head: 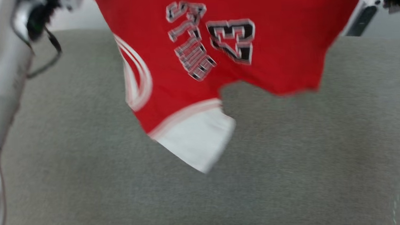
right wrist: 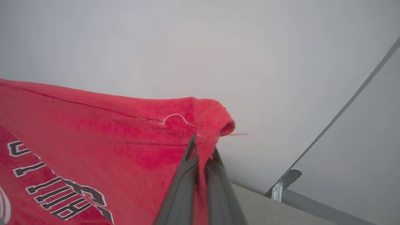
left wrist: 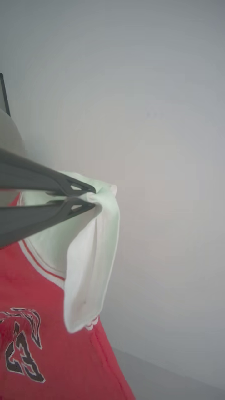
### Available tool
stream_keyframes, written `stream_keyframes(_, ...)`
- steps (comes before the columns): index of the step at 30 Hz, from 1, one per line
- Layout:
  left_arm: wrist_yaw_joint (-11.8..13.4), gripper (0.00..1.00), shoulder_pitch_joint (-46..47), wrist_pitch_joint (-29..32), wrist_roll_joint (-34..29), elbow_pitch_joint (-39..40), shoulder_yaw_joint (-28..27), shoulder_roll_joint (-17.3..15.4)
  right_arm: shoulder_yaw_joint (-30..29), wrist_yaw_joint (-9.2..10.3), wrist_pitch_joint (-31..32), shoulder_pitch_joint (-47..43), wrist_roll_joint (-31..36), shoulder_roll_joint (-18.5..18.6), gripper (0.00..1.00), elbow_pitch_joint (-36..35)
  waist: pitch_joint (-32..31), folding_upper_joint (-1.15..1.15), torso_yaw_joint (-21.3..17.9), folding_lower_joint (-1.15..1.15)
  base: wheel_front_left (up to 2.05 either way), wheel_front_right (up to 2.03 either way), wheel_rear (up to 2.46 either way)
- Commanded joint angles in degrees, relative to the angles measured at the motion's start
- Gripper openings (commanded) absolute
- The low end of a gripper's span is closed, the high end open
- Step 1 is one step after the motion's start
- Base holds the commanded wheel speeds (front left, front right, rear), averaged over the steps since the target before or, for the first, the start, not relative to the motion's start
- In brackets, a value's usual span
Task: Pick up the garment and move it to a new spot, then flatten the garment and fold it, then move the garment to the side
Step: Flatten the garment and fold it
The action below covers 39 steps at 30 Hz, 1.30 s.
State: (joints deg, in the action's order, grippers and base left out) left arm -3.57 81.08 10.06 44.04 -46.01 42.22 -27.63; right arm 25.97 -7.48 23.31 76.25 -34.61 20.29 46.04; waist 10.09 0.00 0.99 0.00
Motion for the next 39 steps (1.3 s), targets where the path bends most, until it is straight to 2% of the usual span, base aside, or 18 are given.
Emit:
stream_keyframes(1,-0.35,0.00,2.64,-0.55,-1.11,-1.09,0.24,-0.23,-0.88,-0.01,-2.08,1.54,1.18,-0.63,0.00,1.00,-2.33,0.00,-4.13,0.00,0.00,0.00,0.00)
stream_keyframes(7,-1.08,0.00,10.92,-2.96,-4.08,-5.36,1.09,0.01,-3.07,-0.01,-7.36,5.09,2.98,-2.88,0.00,4.20,-2.65,0.00,-6.48,0.00,0.00,0.00,0.00)
stream_keyframes(14,-1.80,0.00,17.09,-4.10,-5.35,-10.07,1.61,0.25,-4.05,0.00,-8.47,7.48,2.77,-4.16,0.00,5.72,-0.72,0.00,-7.95,0.00,0.00,0.00,0.00)
stream_keyframes(26,-2.09,0.00,27.44,-8.70,-7.64,-15.88,2.40,1.46,-3.72,0.02,-12.19,11.60,3.11,-4.35,0.00,6.20,11.09,0.00,-9.31,0.00,0.00,0.00,0.00)
stream_keyframes(33,-2.21,0.00,36.75,-14.88,-11.13,-17.09,4.11,2.11,-4.75,0.02,-22.83,16.75,8.03,-5.39,0.00,8.69,21.33,0.00,-10.58,0.00,0.00,0.00,0.00)
stream_keyframes(39,-1.89,0.00,43.91,-20.33,-13.03,-17.49,4.58,3.05,-8.59,0.03,-33.32,21.05,13.24,-5.86,0.00,13.27,26.57,0.00,-10.74,0.00,0.00,0.00,0.00)
